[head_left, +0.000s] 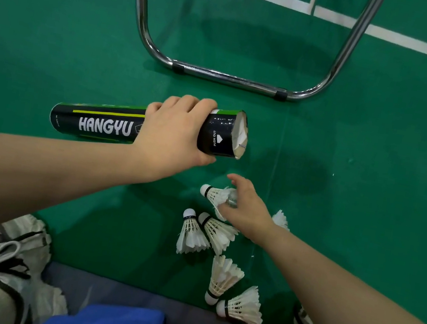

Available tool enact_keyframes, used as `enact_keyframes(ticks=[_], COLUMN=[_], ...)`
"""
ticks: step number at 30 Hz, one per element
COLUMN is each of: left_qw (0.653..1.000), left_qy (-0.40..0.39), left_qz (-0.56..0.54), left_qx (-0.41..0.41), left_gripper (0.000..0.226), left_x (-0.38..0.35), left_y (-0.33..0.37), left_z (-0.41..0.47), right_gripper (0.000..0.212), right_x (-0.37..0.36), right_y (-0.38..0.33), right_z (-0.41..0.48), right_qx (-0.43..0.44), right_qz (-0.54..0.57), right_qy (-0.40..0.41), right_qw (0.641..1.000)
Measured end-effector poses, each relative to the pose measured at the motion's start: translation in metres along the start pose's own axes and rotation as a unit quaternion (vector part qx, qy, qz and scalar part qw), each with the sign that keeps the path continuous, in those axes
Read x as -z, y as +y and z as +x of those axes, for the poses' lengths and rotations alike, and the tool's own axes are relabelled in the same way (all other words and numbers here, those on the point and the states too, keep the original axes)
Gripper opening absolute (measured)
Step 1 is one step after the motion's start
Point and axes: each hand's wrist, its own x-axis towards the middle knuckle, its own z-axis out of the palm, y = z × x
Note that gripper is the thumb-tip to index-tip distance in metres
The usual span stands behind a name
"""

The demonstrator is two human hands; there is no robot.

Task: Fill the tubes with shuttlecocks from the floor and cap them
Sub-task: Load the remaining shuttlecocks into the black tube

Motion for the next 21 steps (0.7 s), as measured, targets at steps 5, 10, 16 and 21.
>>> enact_keyframes(ticks=[5, 10, 16, 21], left_qw=[1.000, 1.000, 1.000, 1.000], left_qy=[0.007, 0.010, 0.011, 0.015], left_qz=[-0.005, -0.006, -0.006, -0.013], left_qx=[0.004, 0.005, 0.002, 0.005], left_gripper=[0.074, 0.073, 0.073, 0.073], left_x=[0.002, 0.003, 0.004, 0.007], left_y=[0.001, 0.001, -0.001, -0.002], left_z=[-0.001, -0.002, -0.002, 0.000], right_gripper=[0.085, 0.062, 0.017, 0.013], right_x=[-0.016, -0.030, -0.027, 0.005], right_y=[-0.011, -0.023, -0.019, -0.020], right_z=[-0.002, 0.002, 0.009, 0.015], right_qx=[-0.042, -0.057, -0.038, -0.049], right_qz=[0.144, 0.027, 0.091, 0.120], right_qy=[0.030, 0.047, 0.101, 0.185], right_qw=[0.988, 0.997, 0.990, 0.974])
